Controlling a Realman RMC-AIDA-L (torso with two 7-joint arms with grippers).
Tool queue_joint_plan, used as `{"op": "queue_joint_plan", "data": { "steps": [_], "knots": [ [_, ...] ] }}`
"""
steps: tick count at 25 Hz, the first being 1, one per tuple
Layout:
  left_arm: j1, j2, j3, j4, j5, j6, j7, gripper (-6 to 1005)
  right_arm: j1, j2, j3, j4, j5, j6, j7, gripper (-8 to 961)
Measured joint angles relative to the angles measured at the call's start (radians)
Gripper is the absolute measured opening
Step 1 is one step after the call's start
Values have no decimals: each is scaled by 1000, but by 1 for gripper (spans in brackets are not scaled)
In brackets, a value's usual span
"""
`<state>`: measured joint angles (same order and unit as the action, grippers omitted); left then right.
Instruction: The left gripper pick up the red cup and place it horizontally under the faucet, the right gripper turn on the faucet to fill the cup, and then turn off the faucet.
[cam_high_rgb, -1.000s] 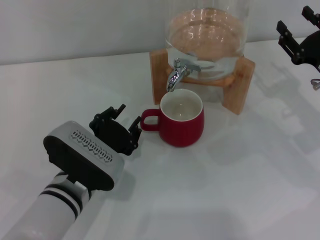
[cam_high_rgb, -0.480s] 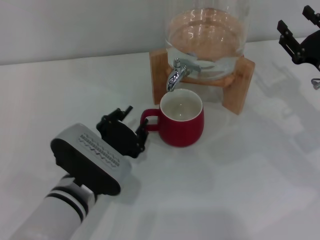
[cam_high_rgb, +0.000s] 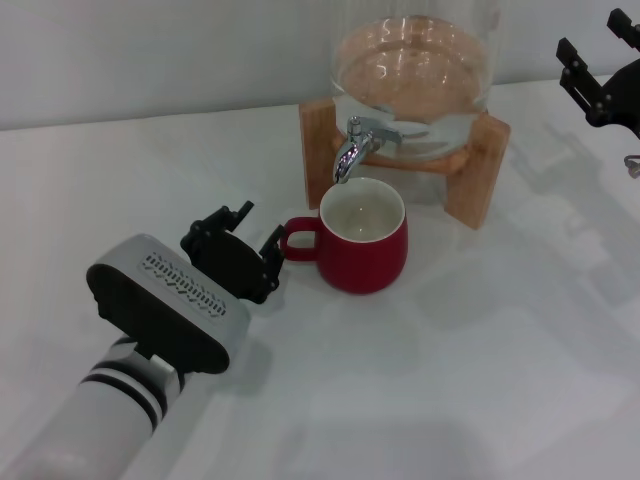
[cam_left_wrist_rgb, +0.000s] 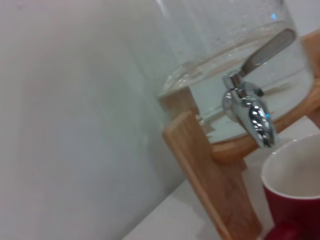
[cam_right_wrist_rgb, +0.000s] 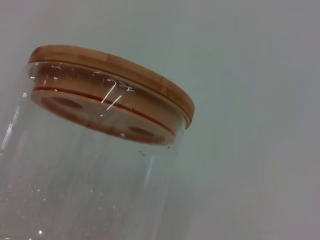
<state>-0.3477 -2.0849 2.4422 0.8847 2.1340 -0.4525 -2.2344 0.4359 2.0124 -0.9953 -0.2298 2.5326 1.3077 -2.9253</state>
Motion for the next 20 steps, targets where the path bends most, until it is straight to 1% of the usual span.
{"op": "queue_joint_plan", "data": {
  "steps": [5,10,16,20],
  "knots": [
    [-8,3,-20,0,11,0,7,422,-2,-1,3,0,0,1,0,633],
    [-4,0,-26,4,10,0,28,421,-1,-3,5,-2,3,-2,0,634],
    [9,-5,14,12,-7,0,28,421,7,-3,6,-2,4,-14,-1,634],
    [39,-4,22,35,-11,-3,29,421,7,-3,6,-2,4,-15,-3,634]
  ]
}}
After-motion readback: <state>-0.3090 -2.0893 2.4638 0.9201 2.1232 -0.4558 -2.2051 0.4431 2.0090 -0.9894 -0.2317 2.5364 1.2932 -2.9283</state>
